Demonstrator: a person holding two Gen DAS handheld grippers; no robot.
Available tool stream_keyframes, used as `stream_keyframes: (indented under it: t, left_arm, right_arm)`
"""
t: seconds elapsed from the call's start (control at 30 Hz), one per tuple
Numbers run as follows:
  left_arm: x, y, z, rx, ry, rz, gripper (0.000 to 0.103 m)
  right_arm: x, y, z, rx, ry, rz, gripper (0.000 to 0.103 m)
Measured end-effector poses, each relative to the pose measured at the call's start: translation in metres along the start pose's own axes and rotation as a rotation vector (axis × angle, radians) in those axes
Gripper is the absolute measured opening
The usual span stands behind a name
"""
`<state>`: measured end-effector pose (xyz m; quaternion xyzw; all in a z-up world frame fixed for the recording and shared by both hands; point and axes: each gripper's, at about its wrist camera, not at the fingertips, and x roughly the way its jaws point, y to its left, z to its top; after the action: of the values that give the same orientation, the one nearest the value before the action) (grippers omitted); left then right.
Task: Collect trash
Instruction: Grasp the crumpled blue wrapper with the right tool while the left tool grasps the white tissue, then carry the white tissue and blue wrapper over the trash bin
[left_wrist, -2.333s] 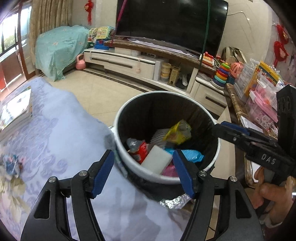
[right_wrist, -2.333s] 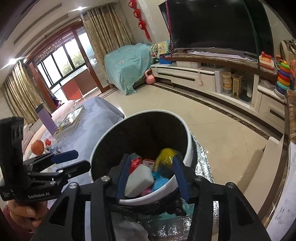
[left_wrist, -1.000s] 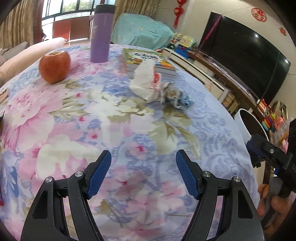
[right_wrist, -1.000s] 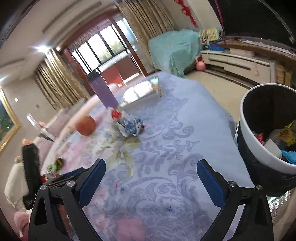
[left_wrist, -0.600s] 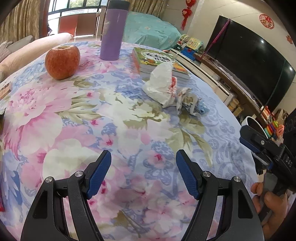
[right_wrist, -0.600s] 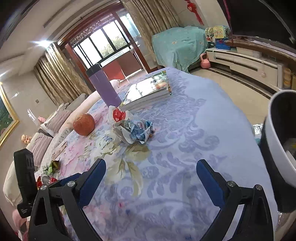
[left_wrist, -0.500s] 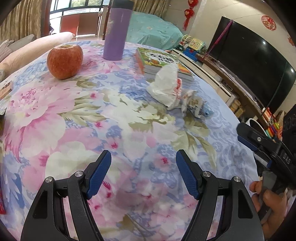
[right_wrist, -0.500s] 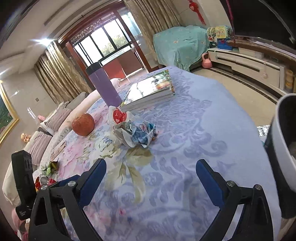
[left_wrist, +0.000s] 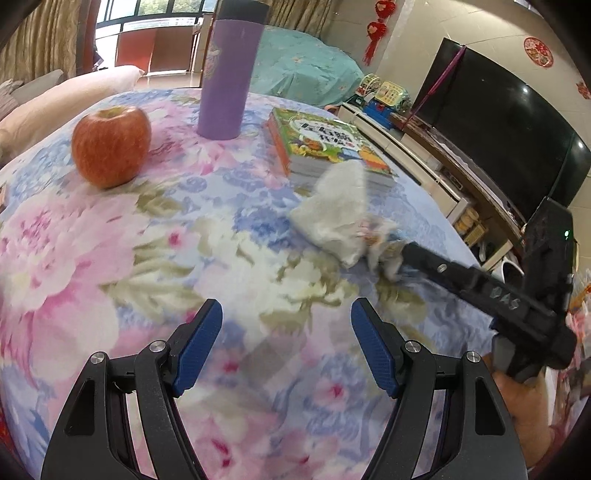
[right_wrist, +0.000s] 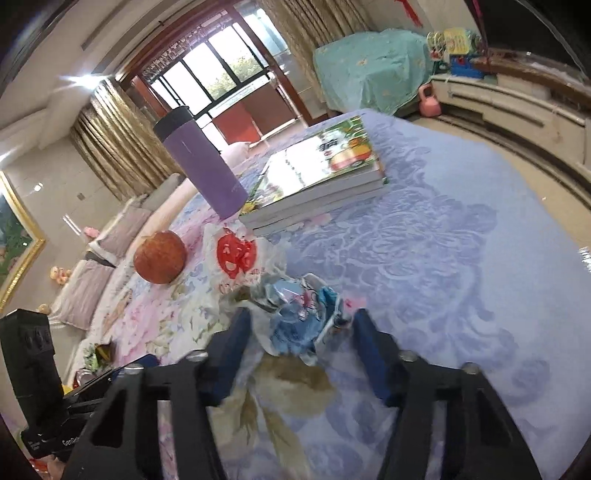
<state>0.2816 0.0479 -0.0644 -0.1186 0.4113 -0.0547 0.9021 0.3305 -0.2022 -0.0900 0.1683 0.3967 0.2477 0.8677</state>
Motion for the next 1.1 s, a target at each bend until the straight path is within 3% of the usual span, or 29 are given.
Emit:
stream_keyframes:
  t: [0.03, 0.53, 0.57, 0.6, 0.63, 0.7, 0.9, 1.03, 1.1]
  left_arm:
    - [0.002, -0.002, 0.003, 0.003, -0.001, -0.004, 0.074]
    - [0.053, -0.037, 0.041, 0.029, -0.014, -0.045, 0.073]
    - [0.057, -0.041, 0.041, 0.047, -0.013, -0.038, 0.067]
    - [0.060, -0.043, 0.041, 0.058, -0.007, -0.034, 0.045]
    - [0.064, -0.045, 0.040, 0.069, 0.014, -0.037, 0.036]
    - [0.061, -0.046, 0.038, 0.072, 0.006, -0.046, 0.031]
    - [0.021, -0.050, 0.019, 0.083, -0.015, -0.081, 0.029]
    - [-0.017, -0.052, -0.013, 0.069, -0.019, -0.137, 0.029]
    - [-0.024, -0.053, -0.030, 0.063, -0.008, -0.149, 0.029]
  right_arm:
    - [0.000, 0.000, 0.000, 0.000, 0.000, 0.005, 0.018]
    - [-0.078, -0.024, -0.042, 0.050, -0.100, 0.008, 0.017]
    - [-0.081, -0.025, -0.045, 0.056, -0.102, 0.005, 0.017]
    - [-0.084, -0.027, -0.048, 0.063, -0.104, 0.003, 0.017]
    - [-0.086, -0.029, -0.050, 0.067, -0.104, 0.000, 0.017]
    - [-0.088, -0.031, -0.051, 0.071, -0.104, -0.002, 0.017]
    - [-0.097, -0.029, -0.050, 0.066, -0.124, 0.012, 0.016]
    - [-0.098, -0.025, -0.051, 0.032, -0.122, 0.004, 0.017]
    - [-0.091, -0.026, -0.052, 0.016, -0.100, -0.009, 0.023]
